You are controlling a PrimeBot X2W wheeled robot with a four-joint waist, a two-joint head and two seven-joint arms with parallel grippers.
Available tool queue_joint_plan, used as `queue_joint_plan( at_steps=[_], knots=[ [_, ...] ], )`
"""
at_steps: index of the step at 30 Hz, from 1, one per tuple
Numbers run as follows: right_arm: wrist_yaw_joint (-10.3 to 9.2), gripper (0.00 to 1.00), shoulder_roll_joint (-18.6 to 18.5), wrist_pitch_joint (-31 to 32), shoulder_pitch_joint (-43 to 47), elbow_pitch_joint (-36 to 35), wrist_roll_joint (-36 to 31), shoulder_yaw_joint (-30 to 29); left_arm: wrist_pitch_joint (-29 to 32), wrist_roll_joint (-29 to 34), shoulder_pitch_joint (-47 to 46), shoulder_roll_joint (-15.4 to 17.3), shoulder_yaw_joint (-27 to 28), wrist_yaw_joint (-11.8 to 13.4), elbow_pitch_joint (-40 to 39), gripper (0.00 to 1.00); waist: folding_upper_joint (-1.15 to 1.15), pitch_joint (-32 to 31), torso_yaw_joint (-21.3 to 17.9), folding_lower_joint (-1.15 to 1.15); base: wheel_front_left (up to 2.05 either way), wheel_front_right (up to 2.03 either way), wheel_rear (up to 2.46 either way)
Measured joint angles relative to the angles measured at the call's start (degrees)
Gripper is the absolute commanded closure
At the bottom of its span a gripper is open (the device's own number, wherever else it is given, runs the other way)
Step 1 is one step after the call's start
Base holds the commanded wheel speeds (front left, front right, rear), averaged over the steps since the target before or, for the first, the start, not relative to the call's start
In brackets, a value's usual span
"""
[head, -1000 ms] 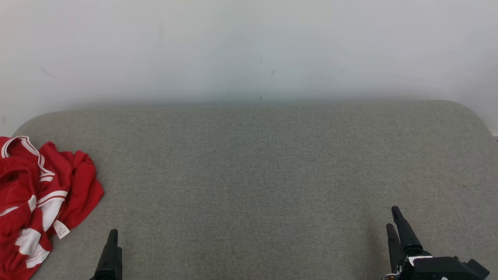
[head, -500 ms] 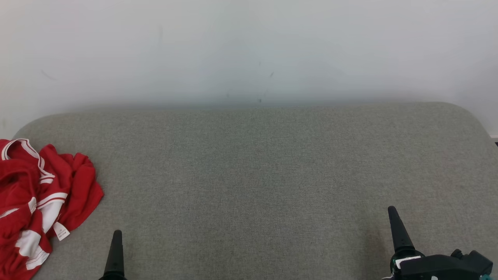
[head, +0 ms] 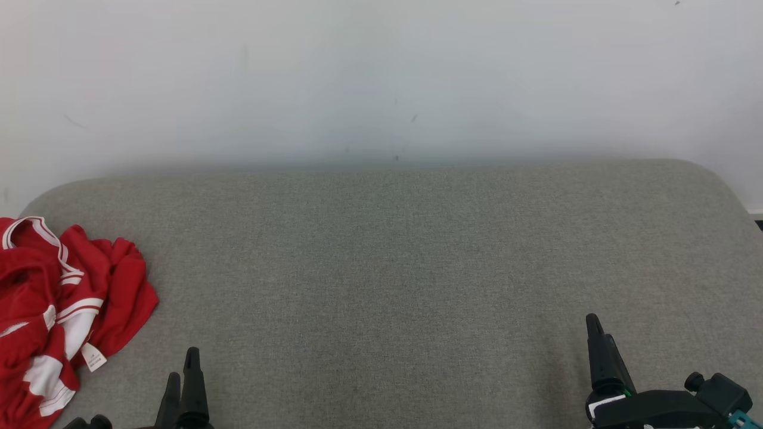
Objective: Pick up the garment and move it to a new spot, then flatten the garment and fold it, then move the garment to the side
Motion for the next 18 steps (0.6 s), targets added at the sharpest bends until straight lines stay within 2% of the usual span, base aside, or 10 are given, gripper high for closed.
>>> queue_joint_plan(
  at_steps=[18],
  knots=[
    [0.0,0.0,0.0,-2.5,0.0,1.8,-16.1,0.2,-3.1,20.9,0.0,0.4,-3.3,0.7,0.1,0.0,0.0,-0.8,0.4,0.0,0.0,0.0,0.0]
  ],
)
